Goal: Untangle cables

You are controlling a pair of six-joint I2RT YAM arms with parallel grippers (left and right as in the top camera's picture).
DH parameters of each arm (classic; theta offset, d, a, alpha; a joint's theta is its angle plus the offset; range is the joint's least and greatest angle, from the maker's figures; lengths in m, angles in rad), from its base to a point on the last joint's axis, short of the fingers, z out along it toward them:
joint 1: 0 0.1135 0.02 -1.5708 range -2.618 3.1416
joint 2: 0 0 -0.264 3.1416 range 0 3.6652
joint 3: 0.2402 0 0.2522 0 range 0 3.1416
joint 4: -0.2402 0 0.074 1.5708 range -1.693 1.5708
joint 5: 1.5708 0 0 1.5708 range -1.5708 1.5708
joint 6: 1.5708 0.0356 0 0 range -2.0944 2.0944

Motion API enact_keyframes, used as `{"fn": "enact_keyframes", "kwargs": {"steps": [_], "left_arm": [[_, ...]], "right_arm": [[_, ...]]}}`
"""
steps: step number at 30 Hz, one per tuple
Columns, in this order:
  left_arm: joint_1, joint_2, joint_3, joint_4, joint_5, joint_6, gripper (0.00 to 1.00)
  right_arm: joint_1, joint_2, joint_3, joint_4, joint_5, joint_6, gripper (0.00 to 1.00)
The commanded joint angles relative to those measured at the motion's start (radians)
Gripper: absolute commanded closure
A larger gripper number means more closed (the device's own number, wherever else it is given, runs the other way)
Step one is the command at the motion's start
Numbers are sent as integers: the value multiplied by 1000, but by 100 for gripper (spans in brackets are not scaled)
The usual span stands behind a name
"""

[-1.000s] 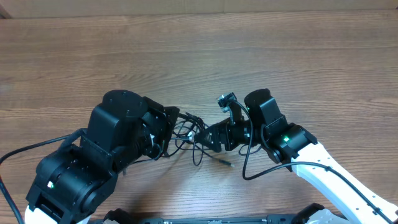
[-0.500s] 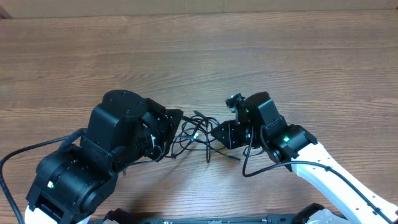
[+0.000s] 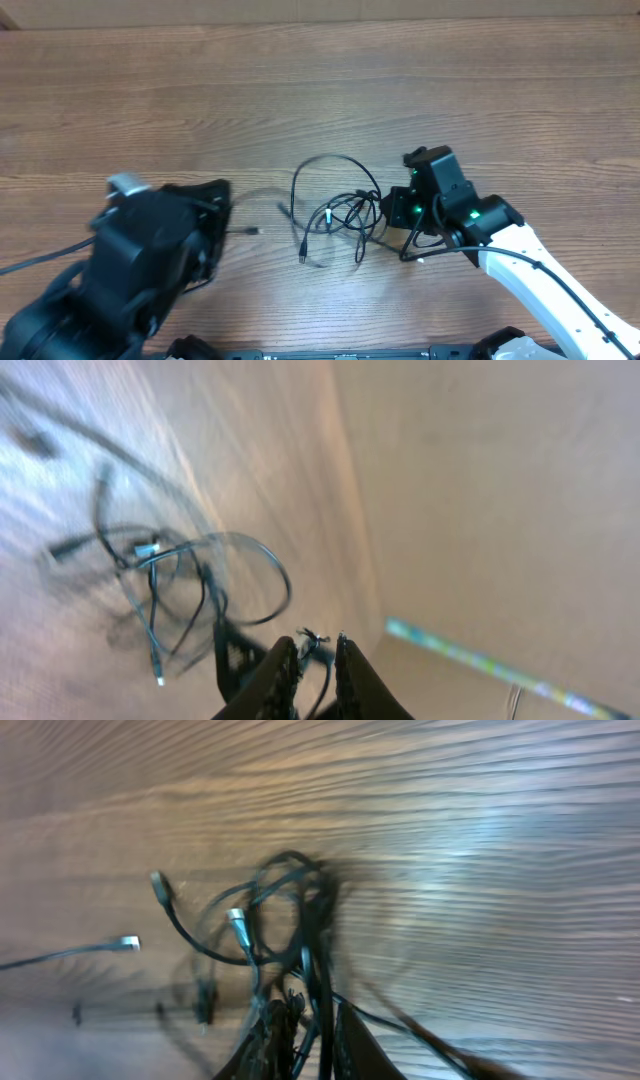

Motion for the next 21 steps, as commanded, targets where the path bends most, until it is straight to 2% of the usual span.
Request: {"fn": "enact_keyframes", "kwargs": {"steps": [1, 4, 7, 8, 9, 10, 14, 17, 20, 21], "left_arm": [[5, -45, 23, -18, -184, 72, 87], [5, -67, 23, -32, -202, 79, 91], [5, -68, 23, -44, -203, 83, 91], [5, -65, 23, -50, -202, 83, 87], [5, -61, 23, -64, -202, 84, 78], [5, -59, 23, -74, -202, 83, 73], [4, -48, 23, -113, -202, 84, 65], [4, -35, 23, -159, -200, 84, 48], [4, -15, 23, -216, -196, 95, 32], [4, -6, 23, -236, -190, 99, 25]], "right_arm": [[-21, -1, 0, -3, 24, 12, 87], [-22, -1, 0, -3, 15, 12, 87], [-22, -1, 0, 0, 10, 12, 87], [-22, -1, 0, 0, 8, 12, 87], [-22, -1, 0, 0, 8, 12, 86], [-22, -1, 0, 0, 6, 12, 86], [-22, -1, 0, 3, -12, 12, 67], [-22, -1, 0, 9, -26, 11, 42], [-22, -1, 0, 14, -37, 11, 13], [-22, -1, 0, 14, -37, 11, 7]]}}
